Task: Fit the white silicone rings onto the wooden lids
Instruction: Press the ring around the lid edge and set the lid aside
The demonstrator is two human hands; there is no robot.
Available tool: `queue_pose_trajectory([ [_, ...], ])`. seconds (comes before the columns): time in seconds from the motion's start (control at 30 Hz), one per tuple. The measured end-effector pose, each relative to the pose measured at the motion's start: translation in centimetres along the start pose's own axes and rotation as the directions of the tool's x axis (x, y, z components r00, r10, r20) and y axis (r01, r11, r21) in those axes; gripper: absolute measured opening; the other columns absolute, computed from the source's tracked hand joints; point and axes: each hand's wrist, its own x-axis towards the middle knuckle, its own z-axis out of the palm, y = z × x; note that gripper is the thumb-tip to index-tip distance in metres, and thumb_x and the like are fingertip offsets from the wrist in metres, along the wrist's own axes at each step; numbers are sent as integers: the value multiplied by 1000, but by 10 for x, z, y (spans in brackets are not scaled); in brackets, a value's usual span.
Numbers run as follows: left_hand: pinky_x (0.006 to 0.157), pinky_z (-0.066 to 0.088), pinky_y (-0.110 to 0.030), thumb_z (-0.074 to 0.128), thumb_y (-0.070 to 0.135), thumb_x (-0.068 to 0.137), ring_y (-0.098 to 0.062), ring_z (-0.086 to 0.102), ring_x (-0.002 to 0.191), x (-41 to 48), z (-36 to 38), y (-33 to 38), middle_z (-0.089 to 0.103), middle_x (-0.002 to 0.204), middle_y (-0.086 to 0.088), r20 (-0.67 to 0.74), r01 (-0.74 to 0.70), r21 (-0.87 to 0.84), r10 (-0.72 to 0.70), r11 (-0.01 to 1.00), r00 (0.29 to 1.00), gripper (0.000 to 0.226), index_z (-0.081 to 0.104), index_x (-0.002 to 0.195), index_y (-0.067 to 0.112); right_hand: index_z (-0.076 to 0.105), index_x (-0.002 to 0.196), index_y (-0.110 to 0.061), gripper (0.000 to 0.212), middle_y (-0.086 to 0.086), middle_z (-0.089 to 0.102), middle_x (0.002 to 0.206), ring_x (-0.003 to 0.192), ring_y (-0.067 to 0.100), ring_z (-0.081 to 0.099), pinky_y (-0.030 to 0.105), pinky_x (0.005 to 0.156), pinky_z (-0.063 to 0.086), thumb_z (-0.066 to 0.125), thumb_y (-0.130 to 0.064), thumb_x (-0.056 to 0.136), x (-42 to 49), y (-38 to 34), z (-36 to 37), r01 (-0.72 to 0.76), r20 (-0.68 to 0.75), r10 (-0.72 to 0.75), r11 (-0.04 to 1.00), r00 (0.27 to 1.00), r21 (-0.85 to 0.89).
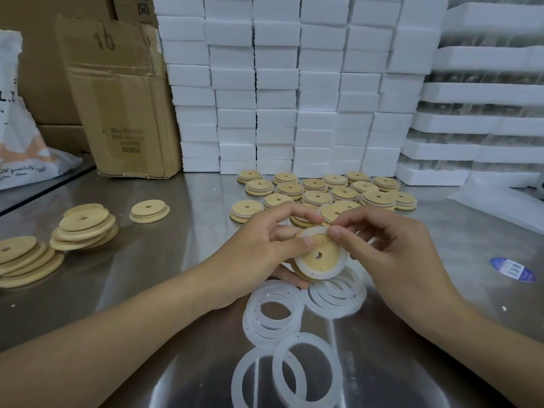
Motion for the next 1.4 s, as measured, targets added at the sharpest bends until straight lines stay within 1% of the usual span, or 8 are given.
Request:
queue_pose_trajectory([
  [0.13, 77, 68, -44, 60, 10, 108, -21, 77, 92, 1, 1, 1, 80, 104, -11, 20, -12, 27, 12, 1000, 1000, 21, 63, 128, 17, 77, 87, -30, 7, -7, 72, 80, 71, 14, 64, 15, 64, 46, 80, -25, 91, 1, 0, -1, -2, 3, 2, 1000, 1000, 3],
  [0.27, 80, 67, -47, 58, 9, 109, -24, 76, 98, 1, 2, 0, 80, 109, -12, 35, -16, 32, 15, 999, 999, 19, 64, 125, 18, 78, 88, -28, 5, -6, 73, 80, 73, 16, 65, 18, 65, 48, 79, -24, 92, 2, -1, -2, -4, 7, 4, 1000, 1000, -1],
  [0.5, 79, 68, -50, 52, 12, 112, -26, 77, 93, 0, 2, -2, 78, 98, -8, -8, -9, 30, 9, 1000, 1000, 21, 69, 121, 21, 78, 87, -24, 4, -3, 74, 80, 75, 17, 65, 24, 68, 52, 79, -24, 91, 2, 0, -1, -40, 35, 38, 998, 999, 49],
  [0.67, 79, 68, -51, 51, 12, 113, -28, 77, 92, 0, 3, -1, 77, 99, -11, -23, -6, 24, 6, 1000, 1000, 22, 70, 120, 20, 78, 87, -25, 5, -4, 74, 79, 74, 14, 65, 19, 68, 51, 80, -24, 91, 2, 2, -1, -39, 32, 37, 998, 999, 54],
  [0.77, 79, 68, -50, 62, 12, 108, -28, 77, 96, 0, 3, -2, 80, 104, -8, -7, -32, 54, 33, 998, 999, 17, 66, 124, 18, 78, 87, -26, 5, -4, 73, 79, 73, 14, 65, 19, 68, 50, 79, -24, 92, 3, 4, -1, -36, 34, 34, 998, 999, 58],
  [0.9, 77, 68, -51, 71, 8, 102, -24, 78, 91, 1, 5, -5, 81, 100, 0, -37, -67, 89, 71, 994, 997, 27, 64, 127, 17, 77, 87, -26, 6, -3, 73, 80, 73, 15, 64, 19, 67, 50, 79, -24, 92, 3, 5, -2, -29, 52, 26, 998, 998, 59],
  [1.2, 74, 68, -46, 70, 3, 101, -32, 76, 100, 1, 2, -9, 80, 113, -10, -102, -66, -13, 65, 998, 993, 26, 67, 124, 14, 77, 86, -25, 10, -10, 71, 75, 65, 5, 61, 10, 60, 47, 76, -20, 94, 4, 1, -2, -78, 105, 64, 988, 992, 133],
  [1.4, 75, 69, -48, 70, 4, 99, -29, 76, 96, 2, 1, -9, 80, 117, -12, -180, -71, -91, 53, 993, 982, 25, 66, 121, 13, 78, 82, -22, 17, -2, 72, 75, 68, 11, 62, 11, 60, 45, 77, -38, 88, 2, -2, -4, -158, 139, 139, 979, 980, 132],
])
